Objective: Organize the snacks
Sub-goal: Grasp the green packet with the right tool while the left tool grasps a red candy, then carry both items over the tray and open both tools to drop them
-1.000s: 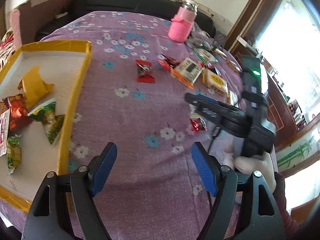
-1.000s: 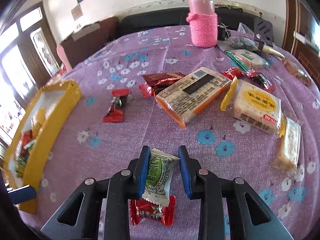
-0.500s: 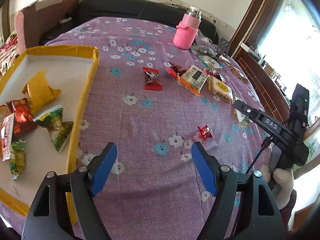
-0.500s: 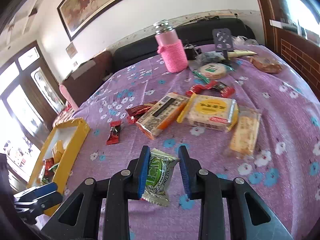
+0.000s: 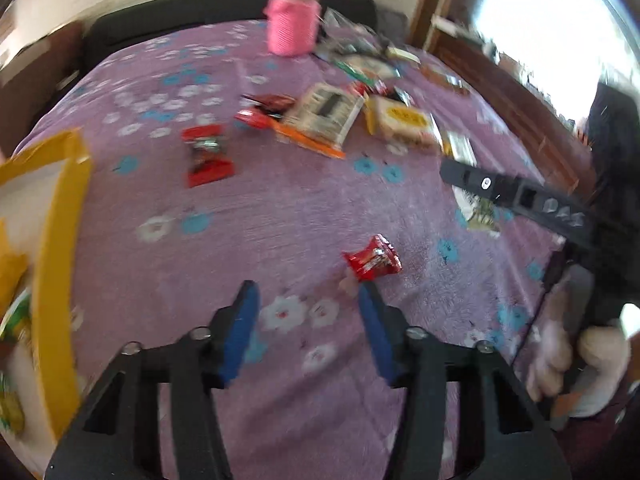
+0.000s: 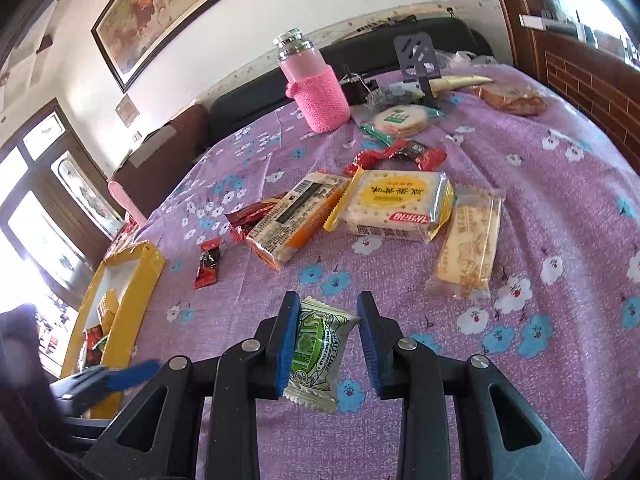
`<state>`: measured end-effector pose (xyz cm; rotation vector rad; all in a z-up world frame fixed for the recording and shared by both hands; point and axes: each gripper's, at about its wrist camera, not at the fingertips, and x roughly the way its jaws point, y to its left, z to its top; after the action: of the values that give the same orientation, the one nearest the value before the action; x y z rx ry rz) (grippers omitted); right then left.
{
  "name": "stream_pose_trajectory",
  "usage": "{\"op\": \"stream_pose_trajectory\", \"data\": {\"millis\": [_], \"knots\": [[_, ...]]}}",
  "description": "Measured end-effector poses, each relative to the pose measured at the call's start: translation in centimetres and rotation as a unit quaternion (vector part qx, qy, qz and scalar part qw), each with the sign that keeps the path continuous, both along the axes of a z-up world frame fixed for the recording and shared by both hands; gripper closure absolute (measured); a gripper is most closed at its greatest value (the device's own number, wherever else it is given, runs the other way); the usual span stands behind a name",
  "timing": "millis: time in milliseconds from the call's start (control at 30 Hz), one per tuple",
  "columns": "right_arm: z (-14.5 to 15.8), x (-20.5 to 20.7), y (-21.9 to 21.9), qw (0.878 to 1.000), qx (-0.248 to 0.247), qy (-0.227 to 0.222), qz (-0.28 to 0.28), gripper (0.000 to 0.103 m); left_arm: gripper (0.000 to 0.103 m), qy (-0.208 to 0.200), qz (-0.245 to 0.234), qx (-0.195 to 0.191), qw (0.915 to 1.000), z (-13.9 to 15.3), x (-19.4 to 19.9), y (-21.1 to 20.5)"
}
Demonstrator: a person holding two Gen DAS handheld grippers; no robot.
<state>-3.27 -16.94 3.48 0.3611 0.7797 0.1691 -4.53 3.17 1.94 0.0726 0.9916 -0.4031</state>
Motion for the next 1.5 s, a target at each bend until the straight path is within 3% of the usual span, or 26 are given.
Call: {"op": "stream_pose_trajectory", "data": {"millis": [133, 300, 367, 600, 900, 1133, 1233, 1367, 1500], "knots": [[0.0, 0.0, 0.1, 1.0, -0.003, -0.001, 0.001, 0.072, 0.055, -0.022, -0.044, 0.02, 0.9986, -0.1, 1.0, -2.7], [-0.1, 0.1, 0.3, 1.0, -0.003, 0.002, 0.007, 0.072, 0.056, -0.019, -0.074, 0.047, 0.996, -1.2, 1.7, -4.3], [-0.1, 0.1, 0.3, 1.0, -0.002, 0.002, 0.007, 0.072, 0.087, -0.034, -0.088, 0.052, 0.9942, -1.1, 1.1, -4.8], [-0.2, 0.2, 0.4, 1.0, -0.006, 0.001, 0.006, 0.072, 0.089, -0.059, -0.078, 0.063, 0.9932, 0.0, 0.1, -4.7], [-0.4, 0.4, 0.7, 1.0, -0.019, -0.002, 0.003, 0.072, 0.089, -0.11, -0.012, 0.083, 0.9904, 2.8, -1.4, -1.4], [-0.9, 0.4, 1.2, 0.999, -0.043, -0.002, -0.004, 0.072, 0.089, -0.13, 0.063, 0.079, 0.9863, 5.0, -3.6, 4.7], [-1.1, 0.3, 2.0, 0.997, -0.074, -0.005, -0.006, 0.072, 0.088, -0.137, 0.093, 0.062, 0.9844, 5.8, -4.6, 7.8], [-0.6, 0.2, 4.1, 0.988, -0.154, -0.006, -0.022, 0.072, 0.088, -0.147, 0.135, 0.049, 0.9787, 6.7, -6.0, 12.3], [0.7, -0.9, 6.6, 0.983, -0.181, -0.018, -0.013, 0.072, 0.088, -0.146, 0.173, 0.036, 0.9732, 6.8, -6.8, 16.2]]}}
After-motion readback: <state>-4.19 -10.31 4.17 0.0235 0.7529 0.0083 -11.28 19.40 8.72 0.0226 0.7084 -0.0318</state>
